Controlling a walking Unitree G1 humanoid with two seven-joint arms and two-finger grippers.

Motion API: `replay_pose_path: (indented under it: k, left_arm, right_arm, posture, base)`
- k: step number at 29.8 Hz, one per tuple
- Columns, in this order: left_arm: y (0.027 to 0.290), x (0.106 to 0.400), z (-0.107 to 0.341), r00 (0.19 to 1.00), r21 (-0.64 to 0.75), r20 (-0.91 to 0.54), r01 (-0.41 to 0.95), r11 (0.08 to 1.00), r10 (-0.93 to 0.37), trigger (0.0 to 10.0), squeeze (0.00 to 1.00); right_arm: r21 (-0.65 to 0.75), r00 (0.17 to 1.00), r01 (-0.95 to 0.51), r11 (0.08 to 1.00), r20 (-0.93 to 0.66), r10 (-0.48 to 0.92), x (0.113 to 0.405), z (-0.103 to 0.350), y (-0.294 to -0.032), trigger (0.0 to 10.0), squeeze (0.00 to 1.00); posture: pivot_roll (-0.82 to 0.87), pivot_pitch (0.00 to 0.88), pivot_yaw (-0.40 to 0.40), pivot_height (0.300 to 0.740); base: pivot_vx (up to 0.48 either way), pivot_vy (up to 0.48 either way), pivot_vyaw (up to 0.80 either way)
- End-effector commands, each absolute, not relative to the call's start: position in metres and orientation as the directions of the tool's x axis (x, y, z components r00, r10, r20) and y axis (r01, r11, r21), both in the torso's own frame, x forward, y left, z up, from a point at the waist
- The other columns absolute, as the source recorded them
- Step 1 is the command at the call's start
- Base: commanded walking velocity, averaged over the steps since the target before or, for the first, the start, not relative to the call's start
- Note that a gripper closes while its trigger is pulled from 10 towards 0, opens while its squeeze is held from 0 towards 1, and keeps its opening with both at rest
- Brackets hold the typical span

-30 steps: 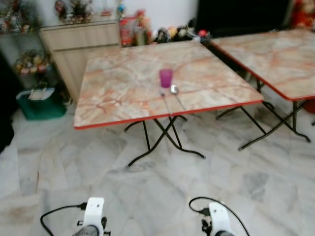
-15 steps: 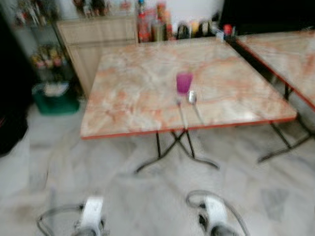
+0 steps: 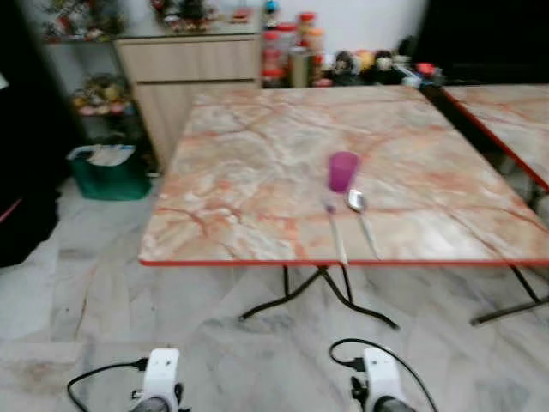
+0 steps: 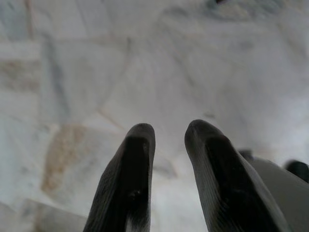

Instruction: Setting the table

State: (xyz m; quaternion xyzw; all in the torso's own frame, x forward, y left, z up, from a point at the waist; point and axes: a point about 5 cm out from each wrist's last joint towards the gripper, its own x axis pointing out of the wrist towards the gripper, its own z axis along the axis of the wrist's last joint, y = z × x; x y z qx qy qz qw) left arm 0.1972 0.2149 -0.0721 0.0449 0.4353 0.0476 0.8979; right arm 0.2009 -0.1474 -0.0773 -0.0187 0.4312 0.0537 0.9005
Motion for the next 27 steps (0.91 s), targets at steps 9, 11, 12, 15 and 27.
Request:
replay_pose_path:
  k: [9, 11, 12, 15, 27]
  left_arm:
    - [0.203, 0.201, -0.072, 0.618, 0.1, -0.78, -0.033, 0.994, 0.099, 10.0, 0.0]
    - [0.202, 0.201, -0.073, 0.616, 0.101, -0.781, -0.03, 0.994, 0.098, 10.0, 0.0]
    - [0.202, 0.201, -0.073, 0.615, 0.102, -0.783, -0.029, 0.994, 0.098, 10.0, 0.0]
    - [0.202, 0.2, -0.074, 0.612, 0.102, -0.785, -0.028, 0.994, 0.098, 10.0, 0.0]
    - [0.208, 0.187, -0.079, 0.59, 0.134, -0.799, -0.01, 0.991, 0.115, 10.0, 0.0]
  right_arm:
    - [-0.056, 0.671, -0.128, 0.99, -0.74, 0.045, 0.199, -0.075, -0.172, 10.0, 0.0]
    - [-0.072, 0.686, -0.148, 0.986, -0.726, 0.05, 0.199, -0.074, -0.172, 10.0, 0.0]
    - [-0.072, 0.691, -0.158, 0.985, -0.721, 0.058, 0.198, -0.074, -0.172, 10.0, 0.0]
    - [-0.088, 0.727, -0.165, 0.982, -0.684, 0.06, 0.198, -0.071, -0.175, 10.0, 0.0]
    - [-0.226, 0.952, -0.12, 0.967, -0.303, 0.047, 0.216, -0.025, -0.192, 10.0, 0.0]
  posture:
    - [0.0, 0.0, 0.014, 0.719]
    - [0.0, 0.0, 0.014, 0.719]
    - [0.0, 0.0, 0.014, 0.719]
    - [-0.01, 0.0, 0.016, 0.719]
    - [-0.02, 0.0, 0.02, 0.719]
  base:
    - [0.0, 0.0, 0.0]
    - [0.0, 0.0, 0.0]
    - [0.0, 0.0, 0.0]
    - [0.0, 0.0, 0.0]
    - [0.0, 0.0, 0.0]
